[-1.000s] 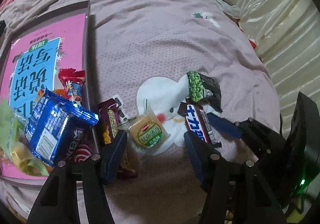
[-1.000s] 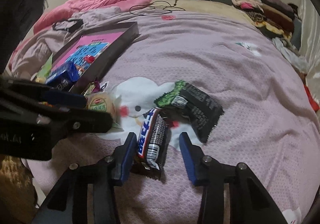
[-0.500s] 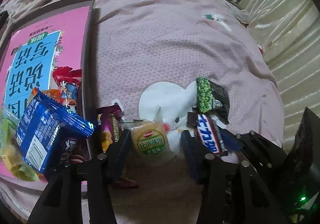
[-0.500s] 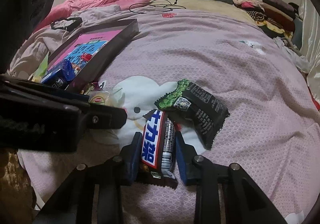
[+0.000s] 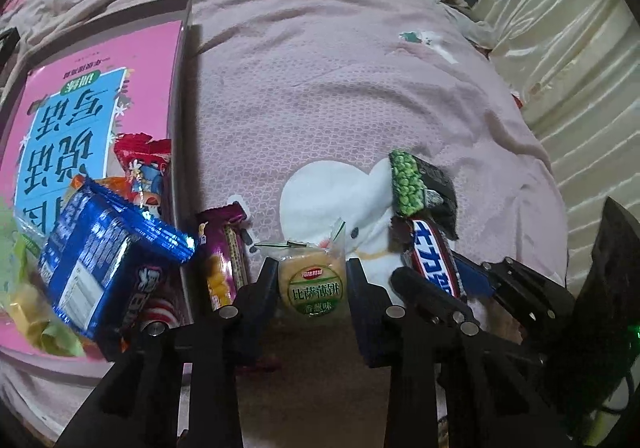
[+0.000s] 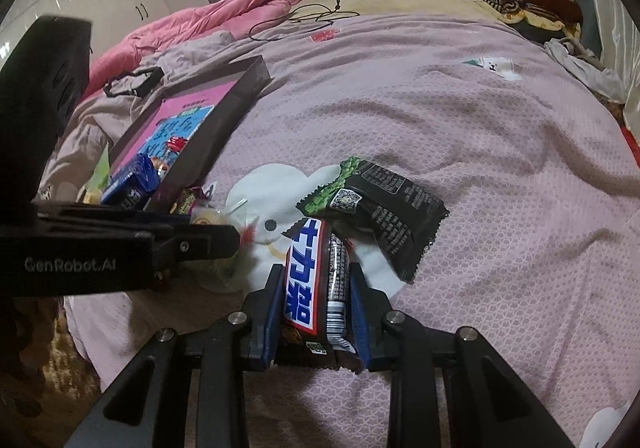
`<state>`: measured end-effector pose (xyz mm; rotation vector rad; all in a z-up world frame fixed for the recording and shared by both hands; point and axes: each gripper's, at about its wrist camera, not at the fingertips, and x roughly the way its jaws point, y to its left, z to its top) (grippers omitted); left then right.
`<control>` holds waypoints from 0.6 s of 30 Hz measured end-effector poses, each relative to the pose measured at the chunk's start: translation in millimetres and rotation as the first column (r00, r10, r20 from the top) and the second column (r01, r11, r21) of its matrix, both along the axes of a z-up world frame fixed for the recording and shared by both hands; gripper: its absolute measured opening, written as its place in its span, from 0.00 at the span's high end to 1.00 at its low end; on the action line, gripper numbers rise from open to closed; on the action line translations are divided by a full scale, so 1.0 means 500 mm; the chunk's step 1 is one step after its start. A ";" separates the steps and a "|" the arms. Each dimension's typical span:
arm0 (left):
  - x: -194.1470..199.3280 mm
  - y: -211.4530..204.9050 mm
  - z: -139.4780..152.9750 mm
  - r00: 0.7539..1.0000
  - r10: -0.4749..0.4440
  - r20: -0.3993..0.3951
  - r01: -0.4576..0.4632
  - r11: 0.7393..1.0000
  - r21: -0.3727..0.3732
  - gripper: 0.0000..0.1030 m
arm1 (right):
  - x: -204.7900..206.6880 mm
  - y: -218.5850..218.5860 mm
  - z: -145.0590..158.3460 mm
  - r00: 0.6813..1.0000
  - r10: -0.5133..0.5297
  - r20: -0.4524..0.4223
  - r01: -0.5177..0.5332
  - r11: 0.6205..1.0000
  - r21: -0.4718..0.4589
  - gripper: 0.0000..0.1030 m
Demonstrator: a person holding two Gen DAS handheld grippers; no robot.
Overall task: Organize snacks
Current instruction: 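Grasp the round cake pack with left tool while right tool grasps the chocolate bar, then carry the round cake pack and chocolate bar over the pink tray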
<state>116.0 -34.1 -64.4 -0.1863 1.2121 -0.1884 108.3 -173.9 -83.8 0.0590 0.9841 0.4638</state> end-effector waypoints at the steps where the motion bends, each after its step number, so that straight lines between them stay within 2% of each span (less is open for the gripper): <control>1: -0.005 0.000 0.007 1.000 -0.004 0.009 0.004 1.000 0.001 0.67 | -0.001 -0.002 0.001 1.000 0.000 -0.001 0.000 1.000 0.007 0.71; 7: -0.032 0.005 0.041 0.999 -0.023 0.047 0.023 1.000 0.000 0.67 | -0.011 0.001 0.014 1.000 0.022 0.012 -0.022 0.999 0.042 0.71; 18: -0.075 0.031 0.091 0.994 -0.025 0.104 0.023 0.999 0.023 0.67 | -0.036 0.027 0.060 0.992 0.063 0.114 -0.070 0.996 0.060 0.70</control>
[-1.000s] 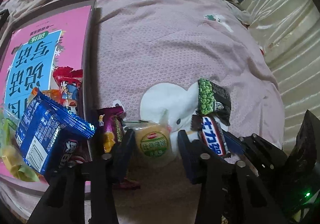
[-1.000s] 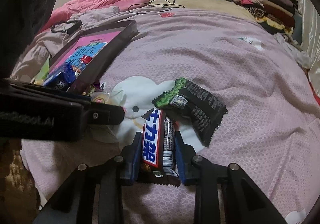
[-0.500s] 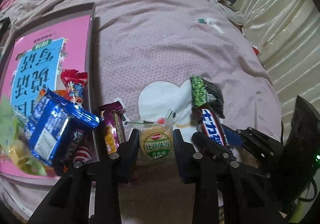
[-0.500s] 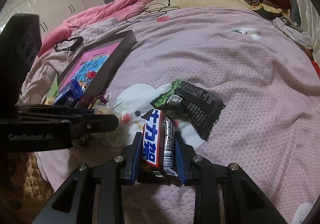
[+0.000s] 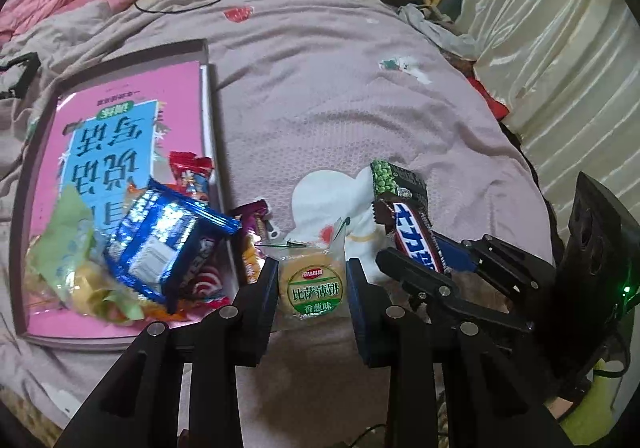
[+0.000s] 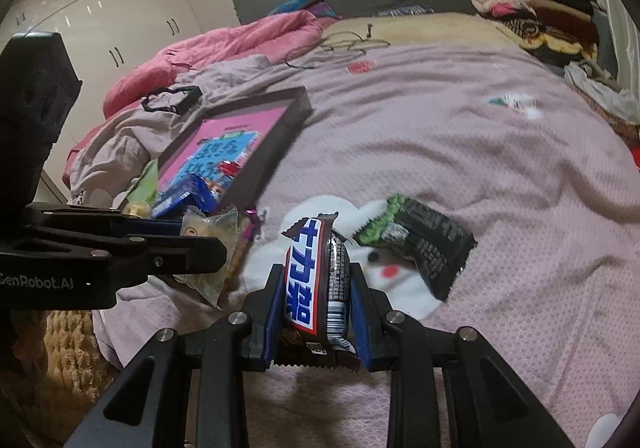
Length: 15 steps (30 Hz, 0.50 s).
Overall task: Organize snacks
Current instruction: 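Carry the round cake pack and chocolate bar over the pink tray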
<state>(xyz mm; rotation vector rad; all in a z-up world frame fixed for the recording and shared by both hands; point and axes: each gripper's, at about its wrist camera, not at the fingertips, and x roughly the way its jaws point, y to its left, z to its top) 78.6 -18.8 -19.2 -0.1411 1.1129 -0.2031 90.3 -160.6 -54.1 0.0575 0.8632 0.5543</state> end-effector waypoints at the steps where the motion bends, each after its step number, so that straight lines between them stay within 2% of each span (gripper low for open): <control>1: -0.003 0.002 0.003 1.000 0.000 0.006 0.000 1.000 0.002 0.67 | -0.002 0.001 0.005 1.000 0.000 0.006 0.000 1.000 0.004 0.71; 15: -0.037 0.035 0.049 0.998 0.008 0.065 -0.009 1.000 0.012 0.67 | -0.033 0.042 0.055 0.997 0.031 0.074 -0.034 0.998 0.043 0.71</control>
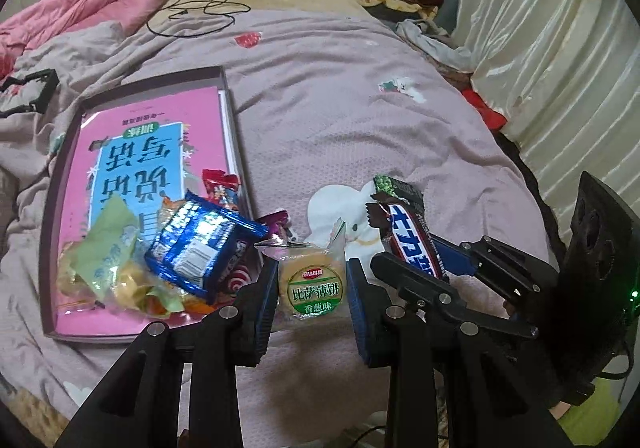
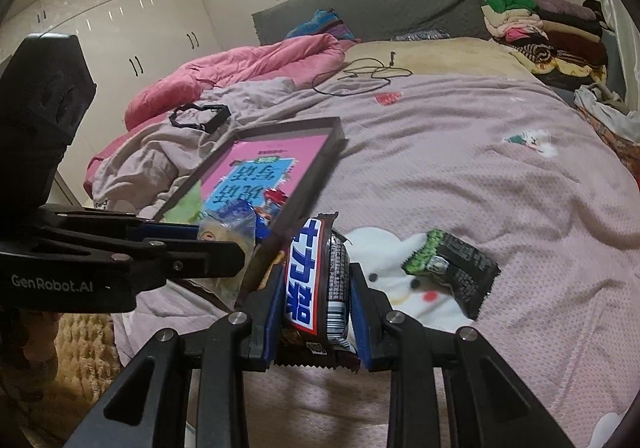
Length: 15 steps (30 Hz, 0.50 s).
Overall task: Organize snacks
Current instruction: 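Carry the round cake pack and chocolate bar over the pink tray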
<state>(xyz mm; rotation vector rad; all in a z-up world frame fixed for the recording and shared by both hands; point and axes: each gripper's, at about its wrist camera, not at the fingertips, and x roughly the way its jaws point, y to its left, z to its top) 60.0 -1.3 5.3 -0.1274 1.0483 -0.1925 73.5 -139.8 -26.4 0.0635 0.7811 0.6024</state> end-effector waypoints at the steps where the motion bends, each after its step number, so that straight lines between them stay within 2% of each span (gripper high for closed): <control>1: -0.002 0.003 0.003 1.000 0.001 0.003 -0.001 1.000 0.000 0.67 | -0.001 0.003 0.003 1.000 0.002 0.003 -0.002 1.000 0.004 0.71; 15: -0.021 0.065 0.038 0.997 0.056 0.045 -0.055 0.998 -0.018 0.67 | -0.023 0.052 0.051 0.998 0.038 0.054 -0.039 0.999 0.024 0.71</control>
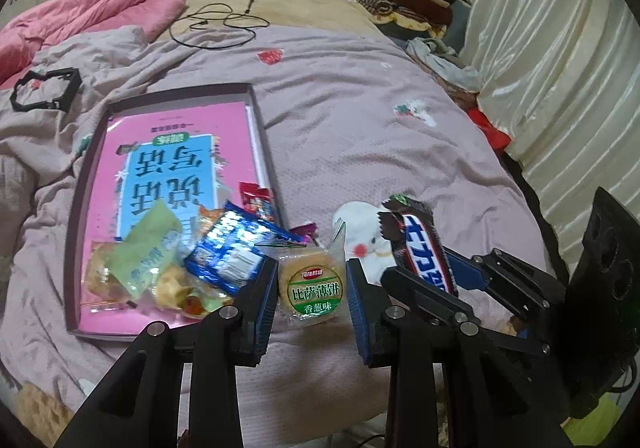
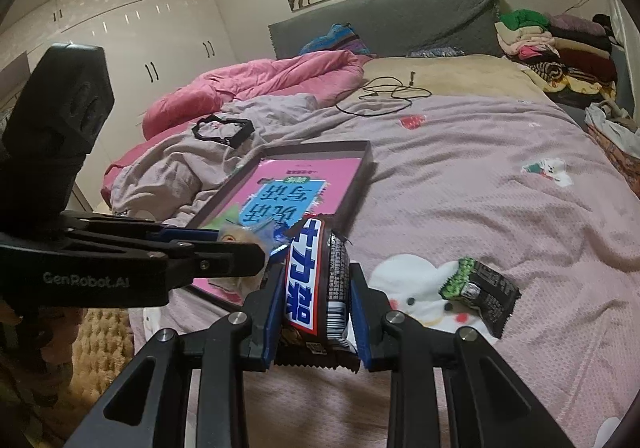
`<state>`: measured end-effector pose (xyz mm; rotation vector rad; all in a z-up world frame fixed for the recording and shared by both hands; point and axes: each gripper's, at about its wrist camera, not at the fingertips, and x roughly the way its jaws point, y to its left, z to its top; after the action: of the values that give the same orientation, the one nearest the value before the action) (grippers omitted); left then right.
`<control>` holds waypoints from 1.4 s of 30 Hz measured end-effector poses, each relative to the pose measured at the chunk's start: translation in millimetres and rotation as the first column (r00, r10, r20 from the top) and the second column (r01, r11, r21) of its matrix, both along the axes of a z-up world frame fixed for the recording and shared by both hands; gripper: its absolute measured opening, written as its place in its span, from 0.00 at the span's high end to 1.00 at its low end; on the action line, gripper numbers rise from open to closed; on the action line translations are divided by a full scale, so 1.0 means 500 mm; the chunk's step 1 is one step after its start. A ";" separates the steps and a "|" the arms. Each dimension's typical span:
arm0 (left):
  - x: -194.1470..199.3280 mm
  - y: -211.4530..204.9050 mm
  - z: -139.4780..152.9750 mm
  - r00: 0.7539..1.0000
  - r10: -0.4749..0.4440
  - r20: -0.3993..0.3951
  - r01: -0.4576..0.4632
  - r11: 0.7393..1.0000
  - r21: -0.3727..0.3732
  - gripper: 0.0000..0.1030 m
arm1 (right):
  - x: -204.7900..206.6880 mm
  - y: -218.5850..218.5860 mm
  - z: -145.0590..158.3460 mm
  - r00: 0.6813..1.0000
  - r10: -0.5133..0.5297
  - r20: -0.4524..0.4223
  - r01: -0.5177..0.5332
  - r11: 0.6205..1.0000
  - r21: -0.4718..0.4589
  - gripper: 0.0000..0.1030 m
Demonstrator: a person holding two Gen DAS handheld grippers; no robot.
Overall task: Organize snacks
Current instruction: 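Carry the round cake pack and chocolate bar over the pink tray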
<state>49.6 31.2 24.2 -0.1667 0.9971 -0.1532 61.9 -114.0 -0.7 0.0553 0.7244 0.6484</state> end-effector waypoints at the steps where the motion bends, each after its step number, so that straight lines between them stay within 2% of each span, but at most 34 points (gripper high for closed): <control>1: 0.000 0.007 0.003 1.000 0.007 0.004 -0.007 1.000 -0.002 0.67 | -0.001 0.003 0.003 1.000 0.003 0.004 -0.003 1.000 -0.001 0.71; 13: -0.021 0.157 0.037 0.984 0.166 0.058 -0.165 0.986 -0.027 0.67 | -0.011 0.061 0.034 0.998 0.044 0.034 -0.044 0.999 -0.004 0.70; 22: -0.045 0.263 0.011 0.962 0.269 0.039 -0.268 0.963 -0.035 0.67 | -0.018 0.137 0.027 0.993 0.111 0.028 -0.110 0.993 -0.036 0.70; 29: -0.049 0.308 -0.011 0.952 0.306 0.027 -0.305 0.952 -0.028 0.67 | -0.010 0.181 0.010 0.993 0.116 0.011 -0.115 0.991 -0.067 0.70; 42: -0.037 0.341 -0.062 0.949 0.316 0.004 -0.316 0.948 0.026 0.67 | 0.010 0.251 -0.051 0.985 0.157 -0.070 -0.164 0.980 -0.110 0.70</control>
<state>30.9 201.9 -6.6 -0.2999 0.9589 0.1535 67.0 11.4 -26.1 -0.0907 0.8298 0.7601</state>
